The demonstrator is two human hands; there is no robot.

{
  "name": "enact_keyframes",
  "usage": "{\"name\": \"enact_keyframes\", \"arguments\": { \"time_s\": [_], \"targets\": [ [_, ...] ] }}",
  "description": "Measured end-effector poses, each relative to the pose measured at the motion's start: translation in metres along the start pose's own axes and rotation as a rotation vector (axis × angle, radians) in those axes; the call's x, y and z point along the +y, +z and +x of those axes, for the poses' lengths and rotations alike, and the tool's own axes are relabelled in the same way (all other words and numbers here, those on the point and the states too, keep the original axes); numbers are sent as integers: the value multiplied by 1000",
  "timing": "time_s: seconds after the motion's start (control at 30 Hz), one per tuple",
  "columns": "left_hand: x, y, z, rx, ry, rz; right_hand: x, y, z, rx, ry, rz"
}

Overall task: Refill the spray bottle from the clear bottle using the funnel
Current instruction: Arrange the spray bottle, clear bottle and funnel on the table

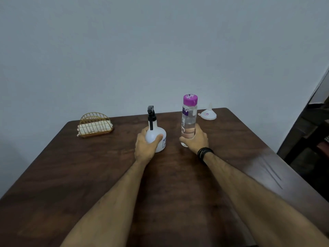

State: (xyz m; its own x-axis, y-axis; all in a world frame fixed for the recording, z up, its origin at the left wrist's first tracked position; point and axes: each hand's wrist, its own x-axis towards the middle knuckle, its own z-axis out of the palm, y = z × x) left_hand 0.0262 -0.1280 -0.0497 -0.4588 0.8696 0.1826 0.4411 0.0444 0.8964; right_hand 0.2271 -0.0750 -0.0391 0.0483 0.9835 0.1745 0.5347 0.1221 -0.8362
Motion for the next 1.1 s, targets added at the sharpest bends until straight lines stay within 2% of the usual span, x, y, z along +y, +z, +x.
{"name": "enact_keyframes", "arguments": {
  "time_s": [0.27,0.37,0.47,0.5,0.57,0.63,0.67,0.8,0.9,1.1],
  "targets": [
    [3,-12,-33,40,10,25,2,-10,-43,23,-29,40],
    [3,-15,-40,59,42,148,3,-12,-48,-1,-35,48],
    [15,-13,-58,254,61,312,7,-15,-46,-79,-43,90],
    [21,-12,-66,324,111,335,8,-17,-47,-102,-49,124],
    [30,-5,-80,385,357,390,10,-22,-52,-71,-85,223],
    [31,4,-88,327,616,448,12,-25,-53,30,-94,324],
    [32,9,-90,288,677,460,12,-27,-50,78,-65,362],
    [45,26,-96,287,636,441,27,-43,-24,203,34,308],
    [46,32,-101,318,692,559,47,-58,-7,168,60,181],
    [43,37,-94,270,670,563,56,-55,10,131,103,154]
  ]
}}
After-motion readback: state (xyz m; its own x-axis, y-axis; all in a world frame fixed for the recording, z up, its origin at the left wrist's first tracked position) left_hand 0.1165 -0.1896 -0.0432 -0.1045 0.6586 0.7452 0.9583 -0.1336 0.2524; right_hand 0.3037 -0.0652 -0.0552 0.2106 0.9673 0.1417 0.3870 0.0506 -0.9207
